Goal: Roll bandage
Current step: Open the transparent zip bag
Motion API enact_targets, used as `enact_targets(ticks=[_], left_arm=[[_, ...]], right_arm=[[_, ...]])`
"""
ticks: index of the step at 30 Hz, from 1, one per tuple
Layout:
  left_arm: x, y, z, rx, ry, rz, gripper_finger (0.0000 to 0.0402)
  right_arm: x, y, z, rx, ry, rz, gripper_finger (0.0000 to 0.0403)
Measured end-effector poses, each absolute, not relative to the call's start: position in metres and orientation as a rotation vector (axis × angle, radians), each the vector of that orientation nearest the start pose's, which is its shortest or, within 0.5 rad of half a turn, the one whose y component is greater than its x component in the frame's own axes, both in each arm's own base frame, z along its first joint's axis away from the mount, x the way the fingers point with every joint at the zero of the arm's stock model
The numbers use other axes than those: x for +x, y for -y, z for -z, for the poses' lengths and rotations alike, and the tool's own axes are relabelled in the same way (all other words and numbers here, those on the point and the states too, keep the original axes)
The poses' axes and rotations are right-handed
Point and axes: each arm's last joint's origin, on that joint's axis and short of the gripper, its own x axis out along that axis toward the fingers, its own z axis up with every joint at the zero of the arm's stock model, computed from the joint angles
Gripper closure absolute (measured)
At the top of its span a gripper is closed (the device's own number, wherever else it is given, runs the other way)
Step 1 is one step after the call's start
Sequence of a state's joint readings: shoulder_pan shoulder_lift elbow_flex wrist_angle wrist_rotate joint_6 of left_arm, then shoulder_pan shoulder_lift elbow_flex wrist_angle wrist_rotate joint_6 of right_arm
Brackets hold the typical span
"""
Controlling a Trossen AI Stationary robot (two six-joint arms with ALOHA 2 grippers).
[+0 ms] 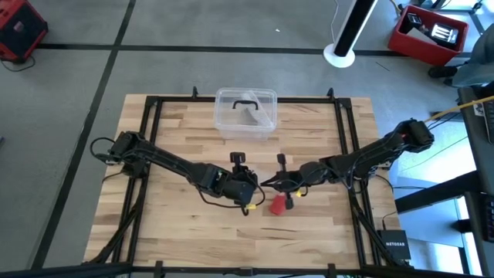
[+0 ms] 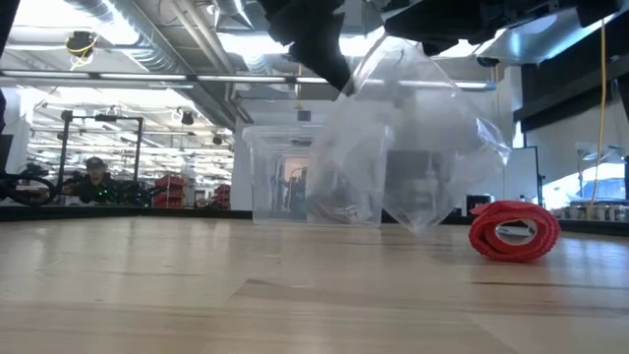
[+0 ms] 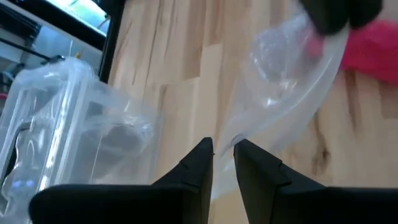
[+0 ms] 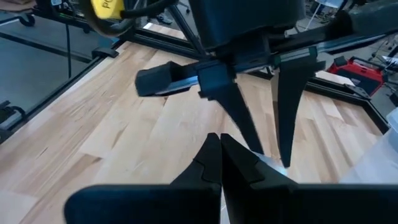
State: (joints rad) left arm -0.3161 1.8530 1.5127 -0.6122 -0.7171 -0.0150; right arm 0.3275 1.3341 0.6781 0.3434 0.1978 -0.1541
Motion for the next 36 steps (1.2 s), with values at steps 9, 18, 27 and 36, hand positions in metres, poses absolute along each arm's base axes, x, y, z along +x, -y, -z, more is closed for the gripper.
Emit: enact_targets(ticks=[9,18,27,36], left_arm=[[0.392,0.105,-0.253,0.388,-0.818,-0.299,0.0343],[0.397,0.105,-0.242,0.358,-0.842,-0.249,0.0367],[0.384,0.114,-0.256,0.302,-0.827,-0.269,0.04],[0.375,0.124,-0.262,0.281,-0.827,-0.265,0.0401]], right_arm=[[0.272,-0.087,-0.219,-0.235,-0.316,-0.157,0.0403],[0.275,-0.087,-0.22,-0.242,-0.286,-0.136,0.0403],[0.276,-0.087,-0.224,-0.236,-0.263,-0.127,0.0392],[0.276,-0.085,-0.224,-0.153,-0.265,-0.058,0.0385]])
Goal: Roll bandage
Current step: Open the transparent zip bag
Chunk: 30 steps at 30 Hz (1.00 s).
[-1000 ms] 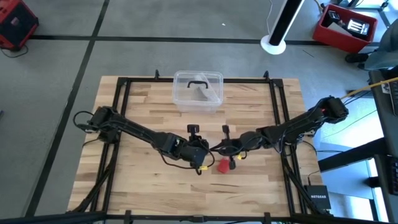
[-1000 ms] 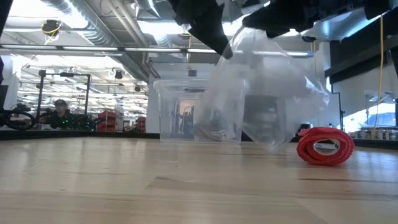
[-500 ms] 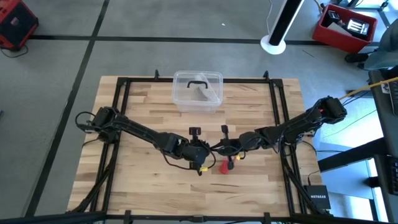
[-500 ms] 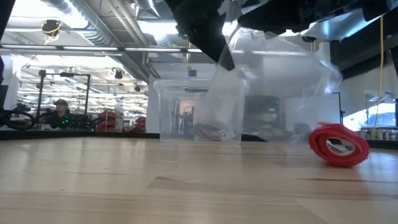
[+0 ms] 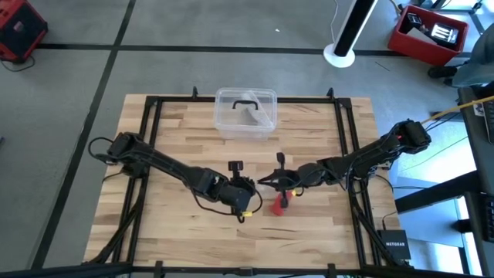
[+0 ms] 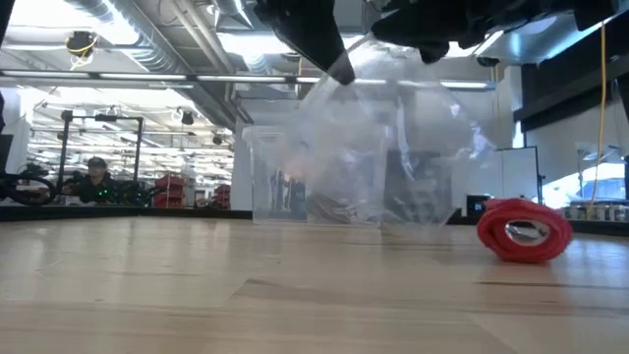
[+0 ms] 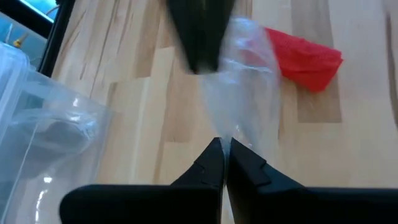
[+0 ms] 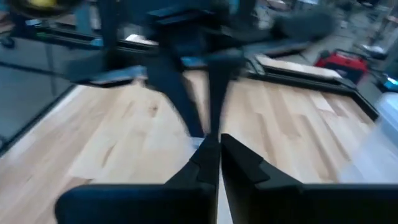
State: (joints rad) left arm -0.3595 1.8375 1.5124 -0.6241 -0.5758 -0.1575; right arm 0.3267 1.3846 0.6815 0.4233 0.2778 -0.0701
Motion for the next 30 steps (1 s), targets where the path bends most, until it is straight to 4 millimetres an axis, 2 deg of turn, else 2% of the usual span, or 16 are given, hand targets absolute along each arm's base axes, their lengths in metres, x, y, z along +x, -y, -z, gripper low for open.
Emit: enact_targets(ticks=[4,8,12,15,18,25,30], left_arm=[[0.368,0.127,-0.271,0.259,-0.808,-0.275,0.0401],[0.364,0.128,-0.279,0.239,-0.785,-0.276,0.0401],[0.362,0.127,-0.278,0.252,-0.795,-0.289,0.0401],[0.362,0.123,-0.274,0.24,-0.826,-0.314,0.0401],[0.361,0.12,-0.272,0.228,-0.849,-0.336,0.0401],[0.362,0.119,-0.272,0.229,-0.848,-0.343,0.0401],[0.365,0.111,-0.273,0.206,-0.841,-0.37,0.0401]], right_arm=[[0.275,-0.084,-0.221,-0.109,-0.295,-0.031,0.0367],[0.273,-0.083,-0.213,-0.091,-0.377,-0.012,0.0316],[0.27,-0.079,-0.203,-0.105,-0.482,0.006,0.0266],[0.266,-0.077,-0.2,-0.134,-0.534,0.018,0.0242],[0.261,-0.076,-0.206,-0.151,-0.553,-0.021,0.0231],[0.249,-0.072,-0.24,-0.151,-0.556,-0.011,0.0228],[0.249,-0.074,-0.239,-0.069,-0.566,-0.048,0.0228]])
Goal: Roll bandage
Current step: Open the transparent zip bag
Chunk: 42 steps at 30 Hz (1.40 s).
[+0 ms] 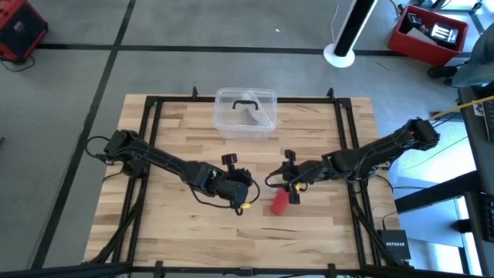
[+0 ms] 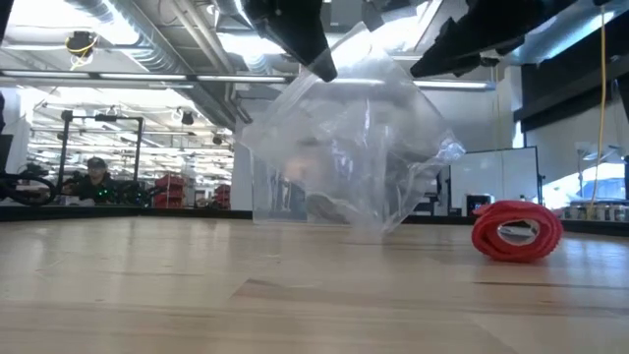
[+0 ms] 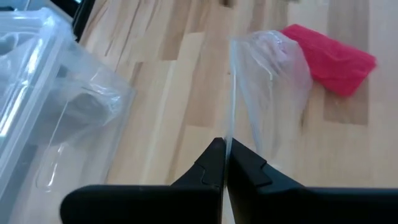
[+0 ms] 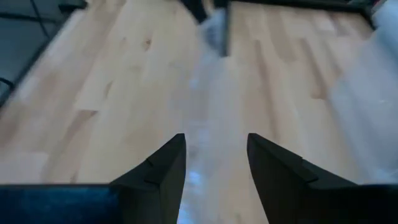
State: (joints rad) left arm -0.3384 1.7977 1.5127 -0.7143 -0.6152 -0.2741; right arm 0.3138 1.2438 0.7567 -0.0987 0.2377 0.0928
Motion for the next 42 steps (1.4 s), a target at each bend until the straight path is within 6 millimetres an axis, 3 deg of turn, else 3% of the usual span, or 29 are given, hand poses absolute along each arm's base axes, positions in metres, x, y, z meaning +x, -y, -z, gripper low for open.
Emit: enact_targets(ticks=[5,8,14,18,21,24,29,34,37,42], left_arm=[[0.365,0.108,-0.272,0.205,-0.844,-0.378,0.0401],[0.363,0.111,-0.276,0.229,-0.844,-0.357,0.0401],[0.358,0.124,-0.309,0.231,-0.753,-0.299,0.0401],[0.357,0.125,-0.308,0.243,-0.771,-0.295,0.04],[0.352,0.123,-0.305,0.23,-0.82,-0.32,0.04],[0.346,0.12,-0.295,0.216,-0.881,-0.353,0.04],[0.342,0.118,-0.285,0.191,-0.924,-0.392,0.04],[0.348,0.115,-0.284,0.175,-0.887,-0.393,0.04],[0.351,0.112,-0.285,0.165,-0.865,-0.393,0.04],[0.353,0.113,-0.286,0.169,-0.85,-0.372,0.04]], right_arm=[[0.261,-0.078,-0.221,-0.046,-0.609,-0.048,0.0228],[0.27,-0.078,-0.205,-0.093,-0.646,0.049,0.0228],[0.294,-0.084,-0.177,-0.142,-0.601,0.106,0.0228],[0.309,-0.089,-0.163,-0.133,-0.526,0.093,0.0228],[0.309,-0.088,-0.16,-0.175,-0.535,0.118,0.0228],[0.297,-0.086,-0.172,-0.246,-0.597,0.118,0.0228],[0.277,-0.079,-0.225,-0.283,-0.683,0.108,0.0228],[0.285,-0.091,-0.27,-0.204,-0.405,-0.121,0.0228],[0.296,-0.103,-0.271,-0.314,-0.271,-0.201,0.0228],[0.315,-0.111,-0.25,-0.457,-0.228,-0.19,0.0228]])
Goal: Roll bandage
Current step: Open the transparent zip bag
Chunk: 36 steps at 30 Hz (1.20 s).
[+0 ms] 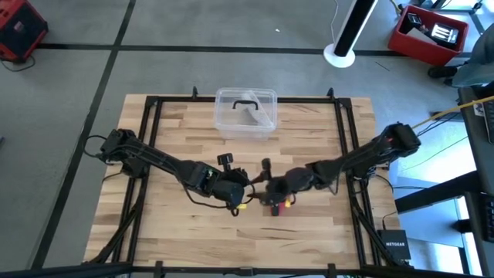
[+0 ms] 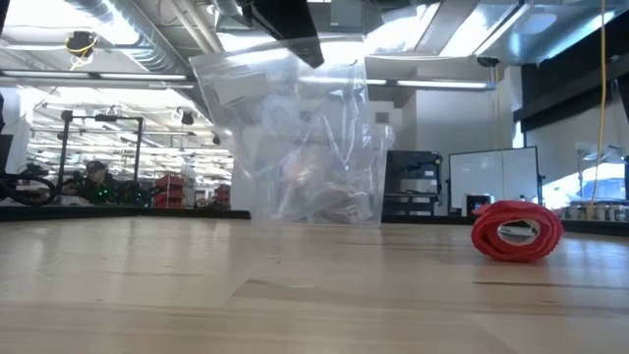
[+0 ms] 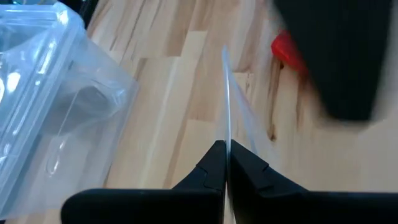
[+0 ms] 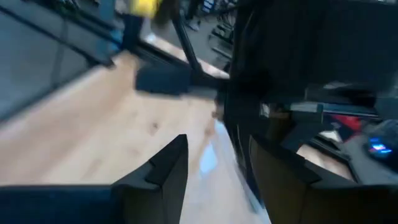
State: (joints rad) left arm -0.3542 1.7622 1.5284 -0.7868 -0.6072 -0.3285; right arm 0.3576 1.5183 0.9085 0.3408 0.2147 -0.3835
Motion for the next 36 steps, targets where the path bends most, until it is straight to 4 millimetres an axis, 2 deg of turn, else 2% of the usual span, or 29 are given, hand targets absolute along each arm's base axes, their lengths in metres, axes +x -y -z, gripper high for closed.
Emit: enact_targets(ticks=[3,6,18,23,28,34,36], left_arm=[[0.353,0.113,-0.286,0.162,-0.85,-0.364,0.04],[0.355,0.115,-0.287,0.152,-0.837,-0.349,0.04],[0.355,0.114,-0.286,0.145,-0.846,-0.349,0.04],[0.355,0.113,-0.286,0.136,-0.841,-0.359,0.04],[0.355,0.112,-0.287,0.129,-0.836,-0.368,0.04],[0.355,0.113,-0.286,0.121,-0.837,-0.369,0.04],[0.355,0.113,-0.286,0.121,-0.837,-0.369,0.04]], right_arm=[[0.321,-0.111,-0.237,-0.556,-0.28,-0.107,0.0228],[0.324,-0.11,-0.235,-0.604,-0.304,-0.045,0.0228],[0.324,-0.111,-0.219,-0.642,-0.403,-0.078,0.0228],[0.324,-0.112,-0.22,-0.654,-0.396,-0.052,0.0228],[0.322,-0.115,-0.225,-0.707,-0.383,0.108,0.0228],[0.32,-0.137,-0.241,-0.69,-0.285,0.021,0.0228],[0.32,-0.139,-0.24,-0.698,-0.298,-0.008,0.0228]])
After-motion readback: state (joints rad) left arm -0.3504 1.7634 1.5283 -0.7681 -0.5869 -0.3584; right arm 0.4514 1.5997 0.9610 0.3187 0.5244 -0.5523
